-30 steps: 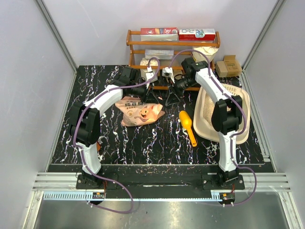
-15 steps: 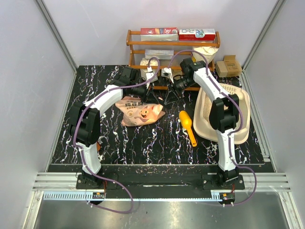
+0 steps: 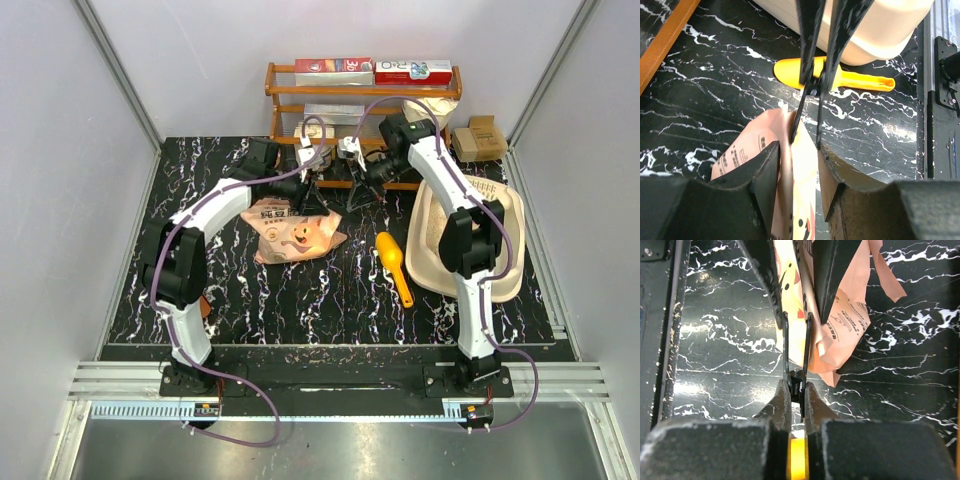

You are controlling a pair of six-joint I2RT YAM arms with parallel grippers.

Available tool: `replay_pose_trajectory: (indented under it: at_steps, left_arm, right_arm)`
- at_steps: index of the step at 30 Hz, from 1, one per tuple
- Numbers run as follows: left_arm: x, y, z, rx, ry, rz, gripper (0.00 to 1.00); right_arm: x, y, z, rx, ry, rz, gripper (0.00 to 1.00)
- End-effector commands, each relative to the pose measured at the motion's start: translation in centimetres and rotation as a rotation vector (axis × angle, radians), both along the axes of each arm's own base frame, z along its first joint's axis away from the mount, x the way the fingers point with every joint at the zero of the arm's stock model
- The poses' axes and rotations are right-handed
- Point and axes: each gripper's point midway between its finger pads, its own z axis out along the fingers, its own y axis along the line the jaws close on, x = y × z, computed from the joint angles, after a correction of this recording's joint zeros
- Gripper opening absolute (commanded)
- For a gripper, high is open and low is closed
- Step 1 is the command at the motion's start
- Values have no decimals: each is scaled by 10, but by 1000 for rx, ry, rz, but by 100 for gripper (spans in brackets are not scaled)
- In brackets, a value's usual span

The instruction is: Fill the litter box with clean litter

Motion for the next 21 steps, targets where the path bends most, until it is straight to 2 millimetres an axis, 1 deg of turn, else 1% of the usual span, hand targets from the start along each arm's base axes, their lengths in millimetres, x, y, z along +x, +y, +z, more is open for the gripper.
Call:
replay_pose_trajectory:
  at_steps: [1,2,6,9,10,12,13,15,16,21]
  left_arm:
    - [6,20,30,-38,-122,22,40]
    - [5,22,25,-35,-115,24,40]
    - [5,23,16,-32,-109,26,39]
    - [9,22,15,-39,-115,39,32]
    - [11,22,16,-43,-116,44,27]
    - [10,21,15,-49,-115,41,24]
    - [11,21,16,-56,-114,44,20]
    - [10,20,18,-65,-101,51,17]
    - [10,19,19,-72,-109,52,17]
    - [10,19,23,-93,-115,70,8]
  right_arm:
    - [-32,-22,56,-57,-128,54,0]
    - [-32,-25,60,-74,-157,55,0]
    - [-24,-30,60,-130,-222,71,0]
    - [-17,-32,56,-185,-254,98,0]
    - [-18,-31,54,-202,-261,115,0]
    - [-14,-30,49,-234,-290,134,0]
    - [-16,-26,47,-247,-301,155,0]
    - [-15,-26,39,-296,-327,184,0]
    - [-19,-24,35,-311,-325,204,0]
    - [-28,-24,29,-356,-332,240,0]
